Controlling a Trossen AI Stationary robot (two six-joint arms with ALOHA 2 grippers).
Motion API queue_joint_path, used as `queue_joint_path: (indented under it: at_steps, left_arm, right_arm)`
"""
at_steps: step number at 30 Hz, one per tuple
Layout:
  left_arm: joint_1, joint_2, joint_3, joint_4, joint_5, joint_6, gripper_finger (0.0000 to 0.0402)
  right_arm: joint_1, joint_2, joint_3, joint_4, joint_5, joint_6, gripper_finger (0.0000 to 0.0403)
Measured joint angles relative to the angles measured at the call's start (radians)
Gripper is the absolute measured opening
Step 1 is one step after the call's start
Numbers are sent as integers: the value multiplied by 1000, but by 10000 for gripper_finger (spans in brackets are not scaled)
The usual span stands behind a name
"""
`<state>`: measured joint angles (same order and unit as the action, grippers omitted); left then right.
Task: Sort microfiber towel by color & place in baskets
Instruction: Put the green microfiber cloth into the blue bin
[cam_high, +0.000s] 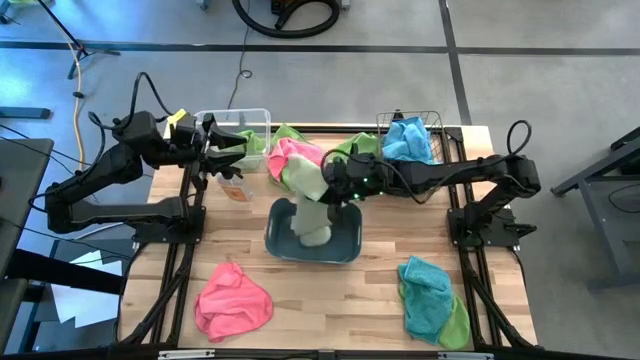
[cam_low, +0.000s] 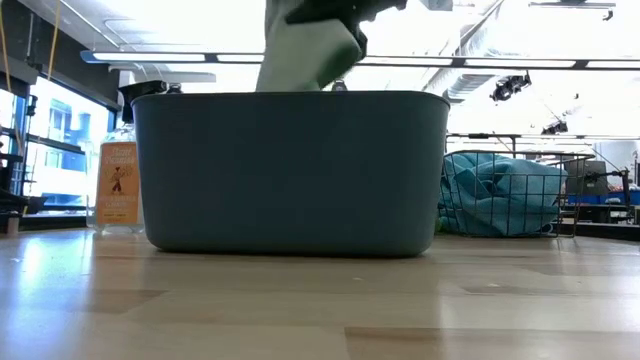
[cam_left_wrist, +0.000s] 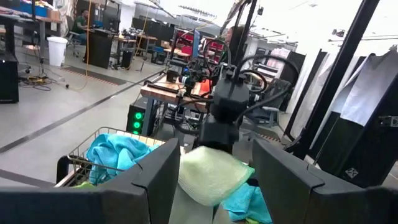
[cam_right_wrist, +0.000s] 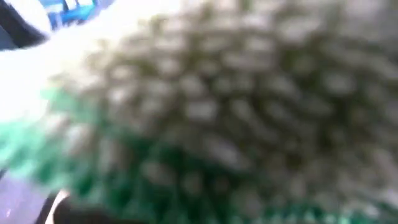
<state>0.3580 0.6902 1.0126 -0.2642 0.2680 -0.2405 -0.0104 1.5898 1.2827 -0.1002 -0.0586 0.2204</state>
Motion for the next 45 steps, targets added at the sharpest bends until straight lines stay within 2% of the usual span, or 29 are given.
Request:
queue_joint_path:
  at_steps: [6,11,14,20,28,34,37,45]
  left_arm:
    - [0,-3,0,-1,-4,8,190]
    - [0,-1,0,2,-11,-21,190]
    - [0,3,0,13,-11,-65,190]
    - [0,5,1,92,-11,-120,190]
    - [0,5,1,166,-11,-125,190]
    - [0,5,1,165,-13,-126,190]
    - [0,5,1,166,-14,-126,190]
    - [0,5,1,165,-20,-127,190]
  right_arm:
    - [35,33,0,-38,-147,-89,0]
    - [41,81,1,-57,-166,-168,0]
    - [34,126,66,-180,-181,-246,0]
    - [32,260,290,-593,-190,-577,0]
    - [28,438,491,-871,-182,-973,0]
    - [30,529,572,-906,-171,-1124,0]
    - [38,567,602,-906,-120,-1202,0]
    - [39,642,629,-931,-75,-1281,0]
